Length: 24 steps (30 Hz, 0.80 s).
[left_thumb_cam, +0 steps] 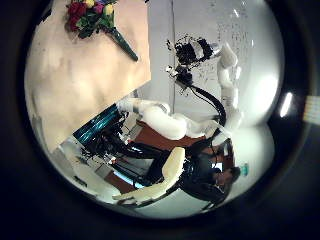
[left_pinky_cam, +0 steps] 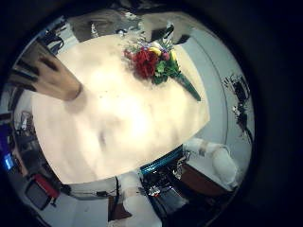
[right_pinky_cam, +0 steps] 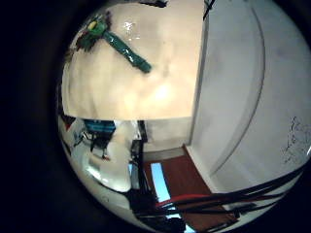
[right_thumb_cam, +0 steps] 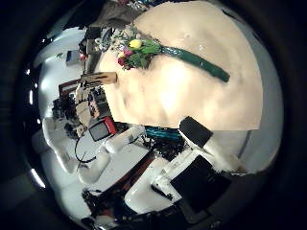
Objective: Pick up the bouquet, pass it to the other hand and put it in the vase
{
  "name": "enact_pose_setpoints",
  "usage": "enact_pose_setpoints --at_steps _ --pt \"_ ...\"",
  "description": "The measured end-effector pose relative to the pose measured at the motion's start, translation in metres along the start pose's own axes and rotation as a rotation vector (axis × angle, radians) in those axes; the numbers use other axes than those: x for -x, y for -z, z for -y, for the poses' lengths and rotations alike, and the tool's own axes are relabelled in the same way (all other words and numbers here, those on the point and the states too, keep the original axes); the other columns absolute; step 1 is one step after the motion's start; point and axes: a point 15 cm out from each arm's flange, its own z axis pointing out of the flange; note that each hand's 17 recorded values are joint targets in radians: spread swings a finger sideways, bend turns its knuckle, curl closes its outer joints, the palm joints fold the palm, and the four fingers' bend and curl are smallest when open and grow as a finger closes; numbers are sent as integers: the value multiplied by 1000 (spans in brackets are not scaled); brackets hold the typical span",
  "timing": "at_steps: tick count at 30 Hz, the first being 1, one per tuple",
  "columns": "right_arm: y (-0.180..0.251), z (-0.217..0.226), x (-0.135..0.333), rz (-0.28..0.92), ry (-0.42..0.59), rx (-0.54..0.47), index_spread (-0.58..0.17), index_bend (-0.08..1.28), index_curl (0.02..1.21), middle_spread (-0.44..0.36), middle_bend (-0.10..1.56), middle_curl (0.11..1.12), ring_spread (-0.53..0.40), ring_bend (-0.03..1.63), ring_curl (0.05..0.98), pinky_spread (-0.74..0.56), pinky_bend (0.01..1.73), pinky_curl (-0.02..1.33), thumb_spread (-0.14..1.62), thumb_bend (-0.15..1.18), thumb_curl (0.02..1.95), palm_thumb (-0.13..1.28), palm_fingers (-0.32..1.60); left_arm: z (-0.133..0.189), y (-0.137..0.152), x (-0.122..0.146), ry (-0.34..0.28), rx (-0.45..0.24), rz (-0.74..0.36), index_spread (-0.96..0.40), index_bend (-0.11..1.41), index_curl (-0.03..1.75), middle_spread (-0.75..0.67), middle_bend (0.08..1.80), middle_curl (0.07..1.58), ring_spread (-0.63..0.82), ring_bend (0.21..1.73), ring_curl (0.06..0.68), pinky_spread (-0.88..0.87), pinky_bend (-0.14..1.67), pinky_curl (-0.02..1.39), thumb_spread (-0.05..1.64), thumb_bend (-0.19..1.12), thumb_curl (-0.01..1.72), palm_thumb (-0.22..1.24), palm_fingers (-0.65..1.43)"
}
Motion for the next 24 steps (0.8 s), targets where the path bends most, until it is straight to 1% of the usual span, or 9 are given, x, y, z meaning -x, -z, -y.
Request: enact_pose_setpoints --at_steps 9,15,18,19,21,23,24 --pt "-4 3 0 8 -16 13 -308 158 258 92 250 336 182 530 206 347 444 274 1025 -24 366 689 207 1 0 0 4 2 0 330 168 295 561 179 237 649 419 219 597 195 307 770 -38 330 212 -35" --pt "-4 4 -1 7 -19 8 -288 154 261 95 247 335 182 527 205 340 429 273 1032 -26 364 674 209 2 -3 -3 -6 9 2 330 169 295 561 177 239 652 425 219 596 197 306 770 -38 327 214 -33" --pt "-5 5 -2 4 -21 7 -315 162 258 95 248 336 182 529 205 331 430 275 1033 -25 364 672 209 4 -6 -11 -24 20 7 330 169 295 560 179 239 650 425 219 596 197 305 770 -38 326 214 -33" --pt "-5 7 -2 3 -22 4 -286 160 262 95 244 335 182 525 204 330 426 275 1033 -24 364 672 212 5 -8 -13 -28 27 10 330 168 295 560 179 239 649 424 219 596 197 305 770 -38 326 214 -33" --pt "-7 12 -5 3 -24 5 -302 145 256 93 251 337 184 531 206 332 436 277 1033 -24 364 672 209 6 -12 -20 -35 44 22 330 168 295 560 179 239 648 424 219 596 197 305 770 -38 326 214 -33" --pt "-15 21 -10 11 -37 18 -314 166 260 95 248 335 176 533 205 333 432 275 1033 -24 365 672 219 6 -15 -22 -37 64 54 329 169 297 555 180 241 648 422 219 596 196 304 770 -38 325 214 -31" --pt "-17 24 -14 14 -46 22 -290 161 262 89 250 335 173 532 204 331 428 274 1033 -24 365 672 222 6 -14 -23 -37 68 69 328 169 297 553 182 242 647 422 218 596 196 304 769 -36 327 219 -30"
